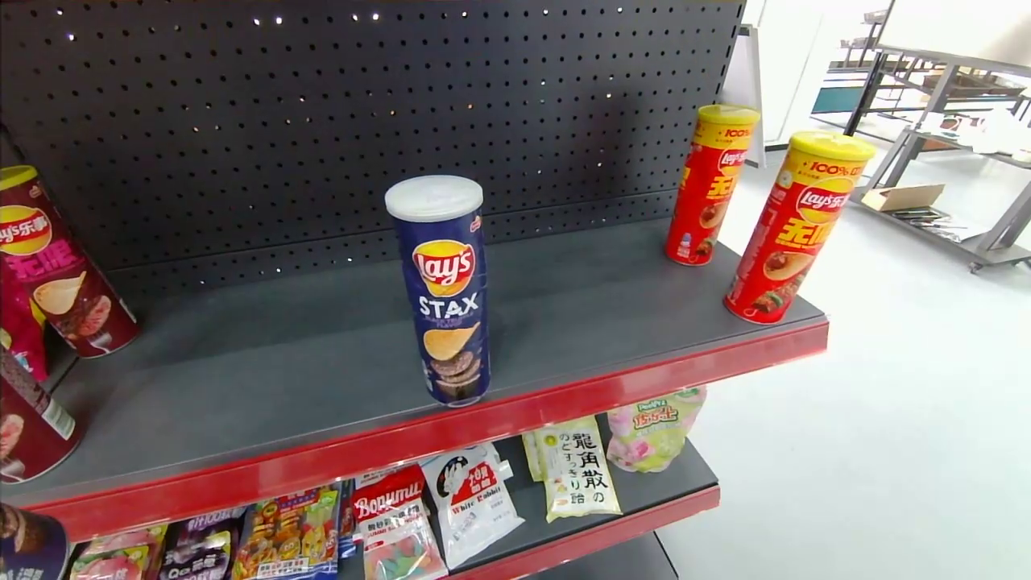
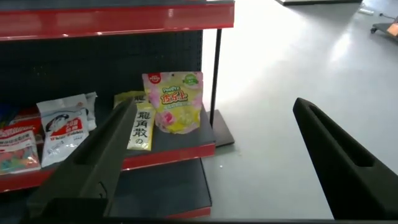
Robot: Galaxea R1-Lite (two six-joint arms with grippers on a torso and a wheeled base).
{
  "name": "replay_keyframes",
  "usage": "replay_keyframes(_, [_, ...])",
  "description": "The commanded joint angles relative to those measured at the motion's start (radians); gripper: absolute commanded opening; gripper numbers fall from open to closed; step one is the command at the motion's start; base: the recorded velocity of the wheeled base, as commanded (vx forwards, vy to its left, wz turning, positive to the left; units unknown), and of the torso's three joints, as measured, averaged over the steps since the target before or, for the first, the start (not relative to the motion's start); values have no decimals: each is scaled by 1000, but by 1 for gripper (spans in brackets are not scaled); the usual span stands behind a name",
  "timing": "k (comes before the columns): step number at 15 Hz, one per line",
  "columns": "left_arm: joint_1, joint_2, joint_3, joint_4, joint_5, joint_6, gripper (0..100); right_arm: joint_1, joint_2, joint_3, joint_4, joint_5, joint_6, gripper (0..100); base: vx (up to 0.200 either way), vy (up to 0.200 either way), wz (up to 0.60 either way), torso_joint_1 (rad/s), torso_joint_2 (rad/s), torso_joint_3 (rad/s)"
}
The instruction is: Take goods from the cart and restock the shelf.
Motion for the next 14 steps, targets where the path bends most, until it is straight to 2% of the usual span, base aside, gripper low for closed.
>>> replay_keyframes(1, [0, 13, 3, 1, -1, 0, 0, 1, 1, 5, -1, 20, 21, 100, 0, 0, 0, 0, 0, 0])
replay_keyframes(2, [0, 15, 5, 1, -13, 1, 0, -1, 4, 5, -1, 14, 52, 100, 0, 0, 0, 0, 0, 0])
replay_keyframes(3, [0, 25, 10, 1, -30, 0, 0, -10, 18, 6, -7, -52, 63, 100, 0, 0, 0, 0, 0, 0])
replay_keyframes(5, [0, 39, 14, -25, -36, 0, 0, -1, 1, 14, -24, -58, -37, 100, 0, 0, 0, 0, 0, 0])
replay_keyframes(7, [0, 70, 20, -68, -48, 0, 0, -2, 1, 16, -32, -69, 32, 100, 0, 0, 0, 0, 0, 0])
replay_keyframes(9, [0, 99, 23, -130, -48, -2, 0, -2, 1, 26, -55, -158, 43, 100, 0, 0, 0, 0, 0, 0])
replay_keyframes(11, [0, 102, 23, -137, -50, 0, 0, -2, 1, 43, -99, -167, 35, 100, 0, 0, 0, 0, 0, 0])
replay_keyframes(13, [0, 104, 36, -139, -51, 0, 0, -1, 1, 43, -98, 44, 6, 100, 0, 0, 0, 0, 0, 0])
replay_keyframes(14, [0, 102, 42, -139, -56, 0, 0, -2, 4, 37, -83, 70, 9, 100, 0, 0, 0, 0, 0, 0])
